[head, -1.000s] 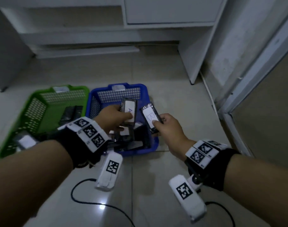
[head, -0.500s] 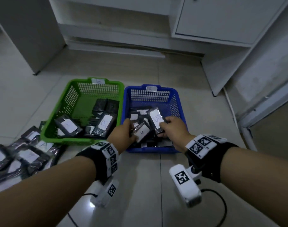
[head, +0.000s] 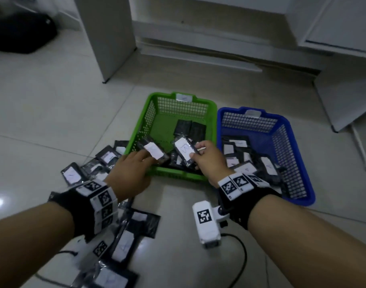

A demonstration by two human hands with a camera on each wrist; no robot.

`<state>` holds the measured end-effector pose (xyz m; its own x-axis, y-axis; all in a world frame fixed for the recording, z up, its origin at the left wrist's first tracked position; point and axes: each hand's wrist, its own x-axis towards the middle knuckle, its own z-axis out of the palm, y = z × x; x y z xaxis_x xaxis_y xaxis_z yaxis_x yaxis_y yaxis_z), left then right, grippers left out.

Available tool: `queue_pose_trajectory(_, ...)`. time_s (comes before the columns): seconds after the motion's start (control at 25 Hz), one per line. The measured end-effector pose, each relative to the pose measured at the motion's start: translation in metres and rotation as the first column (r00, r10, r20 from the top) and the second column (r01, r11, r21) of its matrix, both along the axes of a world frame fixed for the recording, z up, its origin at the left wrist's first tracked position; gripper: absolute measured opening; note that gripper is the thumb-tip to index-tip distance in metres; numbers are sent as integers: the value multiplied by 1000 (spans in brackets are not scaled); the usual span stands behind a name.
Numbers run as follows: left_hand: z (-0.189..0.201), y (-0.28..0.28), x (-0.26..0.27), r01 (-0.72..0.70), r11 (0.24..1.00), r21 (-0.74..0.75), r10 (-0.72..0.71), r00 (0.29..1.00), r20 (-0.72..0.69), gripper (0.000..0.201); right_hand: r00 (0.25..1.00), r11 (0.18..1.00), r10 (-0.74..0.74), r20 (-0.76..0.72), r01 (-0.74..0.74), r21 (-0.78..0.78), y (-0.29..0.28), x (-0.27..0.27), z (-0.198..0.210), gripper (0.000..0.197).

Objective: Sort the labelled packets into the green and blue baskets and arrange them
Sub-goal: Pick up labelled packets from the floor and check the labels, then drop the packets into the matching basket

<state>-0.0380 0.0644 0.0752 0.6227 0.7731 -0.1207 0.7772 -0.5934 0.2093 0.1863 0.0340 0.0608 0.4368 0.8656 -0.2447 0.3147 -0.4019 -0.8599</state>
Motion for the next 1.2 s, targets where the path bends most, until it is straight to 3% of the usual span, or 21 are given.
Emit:
queue_pose_trajectory(0.08,-18,-2,-18,7,999,-40,-6,1000,28,60,996,999,17,88,-14,-32,9,-17,-16,21)
queue_pose_trajectory(0.2,-35,-6,-38,77,994,-77,-62,981,181,64,964,999,6,266,4,-38,9,-32,-27,30)
queue_pose_trajectory(0.32,-35,-13,-57,43,995,-89,-14,951,308,55,865,996,-27,502,-22,91,-10,-48,-24,37)
queue_pose_trajectory(0.36,-33,-17,-63,34,998,-54,-13,940,341,47,850,981,-42,525,-66,185,-21,-56,-22,34)
queue_pose_trajectory(0.44,-37,-34,-84,12,999,-40,3,939,343,33,901,941,83,426,-211,263,-48,-81,-25,23)
queue_pose_trajectory(0.52,-46,-56,-104,-20,993,-117,50,964,263,31,894,914,334,298,-385,130,-72,-104,-38,23)
queue_pose_trajectory(0.6,-55,-77,-117,-92,975,-203,127,978,167,48,790,839,537,295,-535,-95,-85,-119,-60,32)
queue_pose_trajectory(0.72,-62,-99,-124,-275,942,-192,289,956,51,73,663,773,632,400,-572,-274,-97,-130,-77,52)
queue_pose_trajectory(0.84,-70,-116,-125,-390,897,-209,416,904,97,77,718,816,578,387,-504,-283,-97,-136,-80,45)
queue_pose_trajectory(1.0,-74,-118,-124,-498,765,-408,602,777,182,79,825,826,529,200,-446,-344,-86,-136,-72,25)
queue_pose_trajectory(1.12,-62,-107,-123,-534,757,-375,627,756,188,42,923,903,379,60,-355,-243,-77,-132,-63,17)
queue_pose_trajectory(1.2,-51,-95,-121,-550,723,-418,680,676,286,23,961,948,276,-30,-278,-159,-70,-131,-55,13)
